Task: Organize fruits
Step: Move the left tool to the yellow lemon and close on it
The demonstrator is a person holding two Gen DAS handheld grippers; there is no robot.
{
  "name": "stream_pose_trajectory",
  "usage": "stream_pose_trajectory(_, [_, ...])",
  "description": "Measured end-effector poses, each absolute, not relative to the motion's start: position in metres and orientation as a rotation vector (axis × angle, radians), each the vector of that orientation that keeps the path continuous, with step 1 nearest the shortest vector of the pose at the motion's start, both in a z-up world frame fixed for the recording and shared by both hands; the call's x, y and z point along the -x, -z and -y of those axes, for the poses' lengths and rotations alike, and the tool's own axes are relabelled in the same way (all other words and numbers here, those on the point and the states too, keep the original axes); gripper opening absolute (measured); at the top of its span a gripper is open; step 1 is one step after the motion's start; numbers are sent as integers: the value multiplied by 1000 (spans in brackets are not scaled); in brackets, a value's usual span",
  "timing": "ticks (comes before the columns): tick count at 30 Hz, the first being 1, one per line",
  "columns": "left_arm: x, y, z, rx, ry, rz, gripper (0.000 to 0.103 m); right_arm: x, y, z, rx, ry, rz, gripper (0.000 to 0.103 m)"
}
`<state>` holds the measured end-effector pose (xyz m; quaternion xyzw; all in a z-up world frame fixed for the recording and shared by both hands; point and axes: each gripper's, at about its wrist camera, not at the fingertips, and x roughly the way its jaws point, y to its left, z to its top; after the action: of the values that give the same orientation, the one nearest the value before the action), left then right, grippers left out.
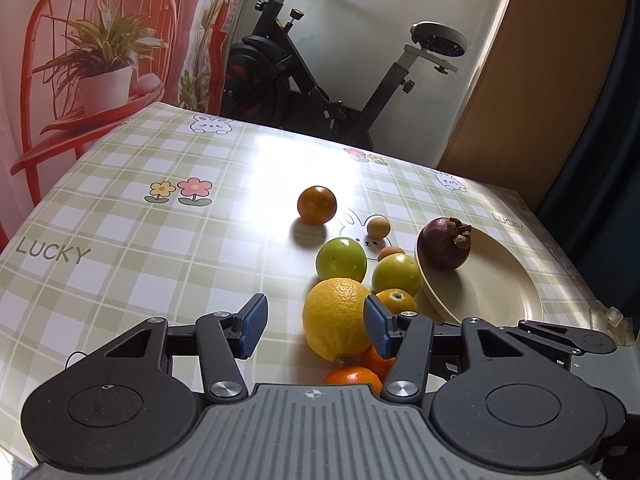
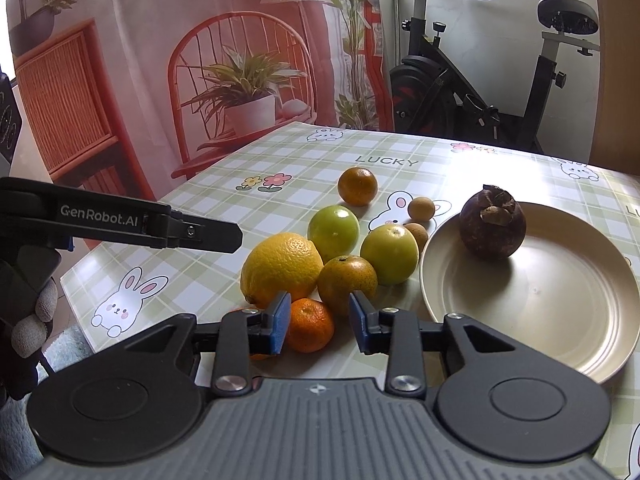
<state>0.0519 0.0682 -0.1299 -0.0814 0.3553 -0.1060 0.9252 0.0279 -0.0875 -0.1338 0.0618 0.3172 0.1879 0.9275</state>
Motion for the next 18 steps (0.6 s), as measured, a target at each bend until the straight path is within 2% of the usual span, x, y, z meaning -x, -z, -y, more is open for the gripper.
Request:
stream_pose_trajectory(5, [-68, 134, -58, 169, 271, -765, 58, -29, 135, 87, -127, -389, -651, 36])
stream_pose_trajectory(7, [-75, 137, -53, 154, 280, -779, 62, -30, 136, 88, -127, -388, -652, 36])
stream_pose_trajectory(18, [-90, 148, -69, 184, 254, -804, 63, -39, 131, 80, -68, -405, -638, 36])
